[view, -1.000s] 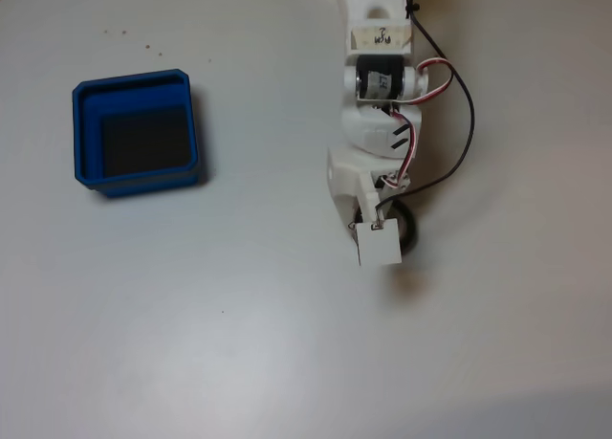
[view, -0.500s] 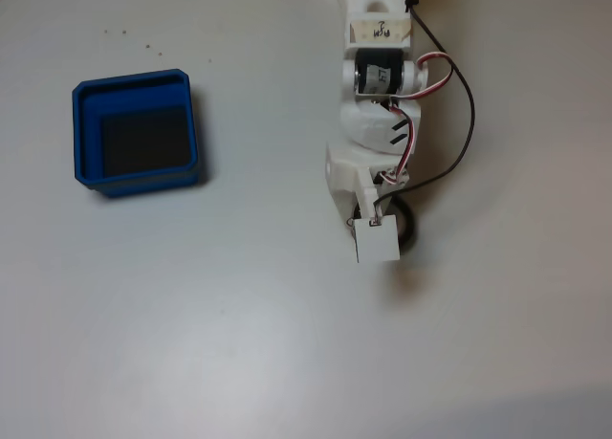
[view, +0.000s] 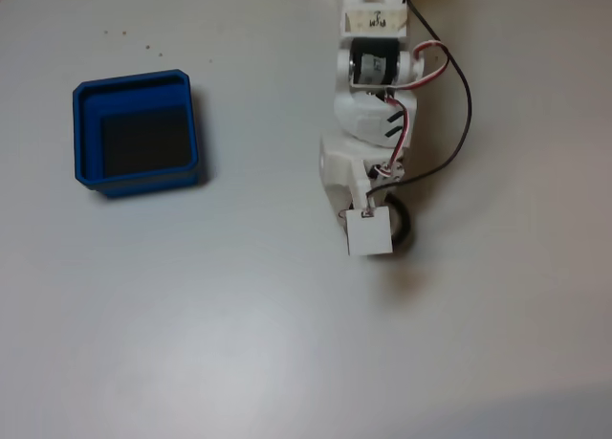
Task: Pick the black tape roll and drop it in the blue box
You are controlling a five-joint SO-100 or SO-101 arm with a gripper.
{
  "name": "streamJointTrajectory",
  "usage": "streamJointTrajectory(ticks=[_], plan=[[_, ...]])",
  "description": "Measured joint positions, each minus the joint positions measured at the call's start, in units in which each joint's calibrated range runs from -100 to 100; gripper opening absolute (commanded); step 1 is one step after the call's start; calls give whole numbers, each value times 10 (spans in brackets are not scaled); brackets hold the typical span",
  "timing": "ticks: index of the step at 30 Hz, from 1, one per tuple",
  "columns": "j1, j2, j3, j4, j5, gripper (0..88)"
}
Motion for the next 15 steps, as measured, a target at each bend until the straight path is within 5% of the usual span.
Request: streamJointTrajectory(ticks=[15], plan=[[134,-102,0,20,0,8]])
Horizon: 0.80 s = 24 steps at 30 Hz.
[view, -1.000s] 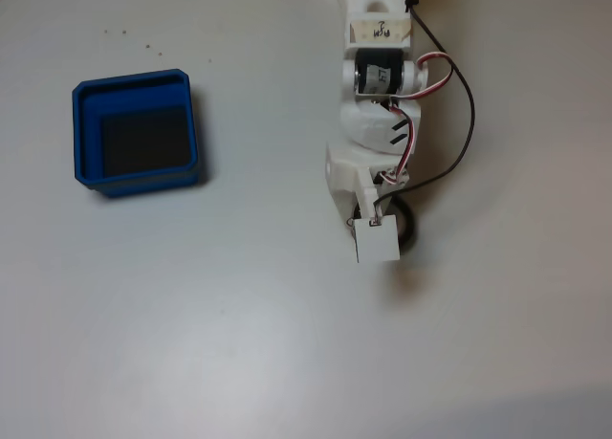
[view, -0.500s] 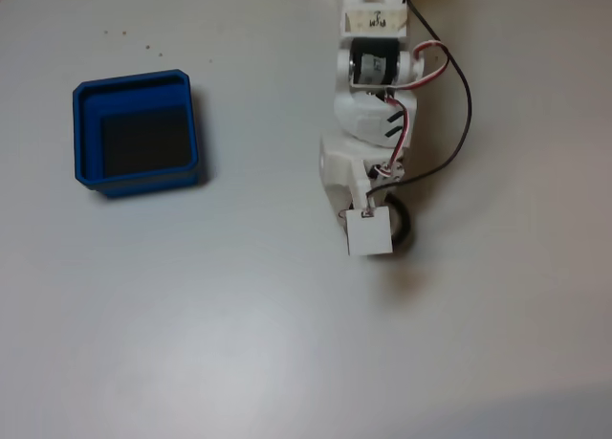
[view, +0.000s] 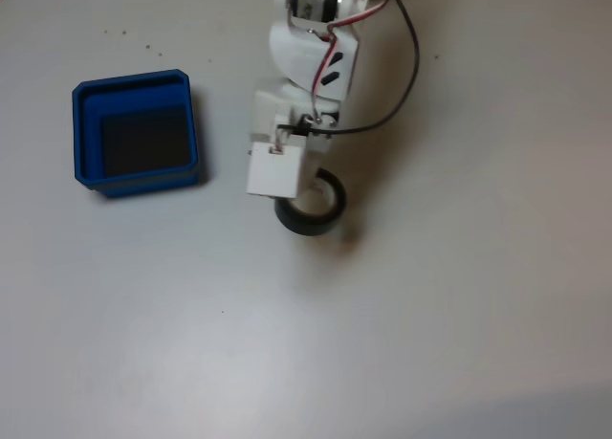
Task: Pick the black tape roll and drop it in the blue box
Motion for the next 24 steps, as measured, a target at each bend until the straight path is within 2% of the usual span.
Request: streamJointTrajectory(ticks=[14,24], plan=[[215,0,0,0,0,9],[319,0,0,0,0,10]])
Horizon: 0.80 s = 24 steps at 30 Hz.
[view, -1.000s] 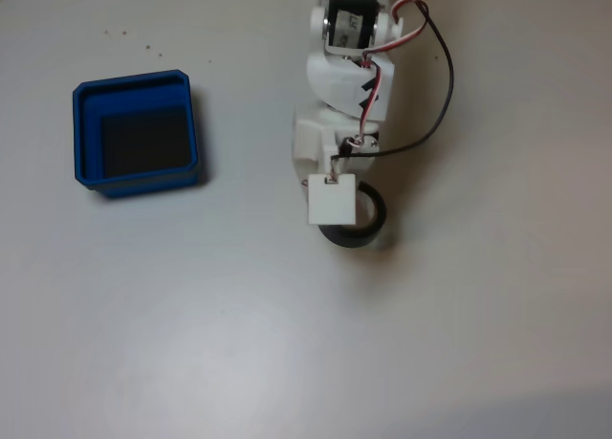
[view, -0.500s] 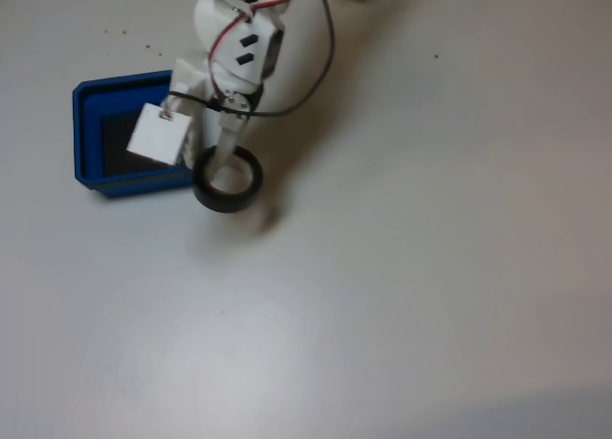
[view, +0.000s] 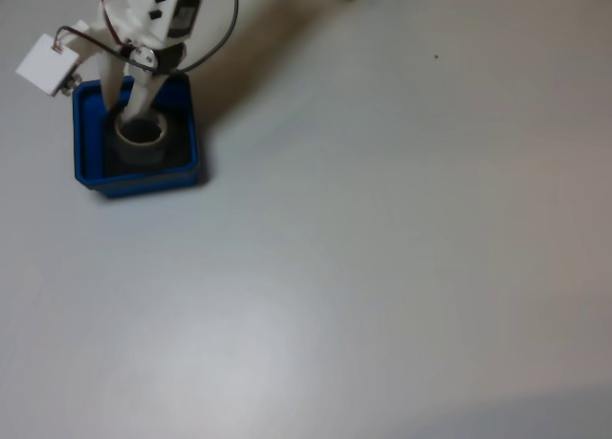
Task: Pick the black tape roll and drop it in the blue box
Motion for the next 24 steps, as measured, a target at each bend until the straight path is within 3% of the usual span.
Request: streamJointTrajectory(ticks=[24], plan=[[48,0,0,0,0,11]])
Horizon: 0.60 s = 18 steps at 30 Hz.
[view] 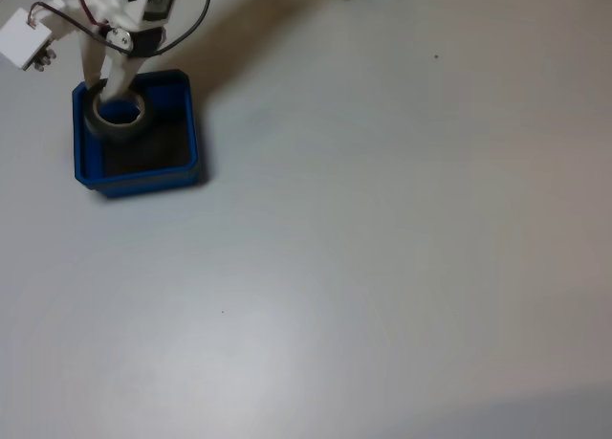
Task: Pick the black tape roll and drop it in the blue box
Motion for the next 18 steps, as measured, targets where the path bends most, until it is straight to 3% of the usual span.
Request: streamJointTrajectory(ticks=[18], plan=[[1,29,0,0,0,12]])
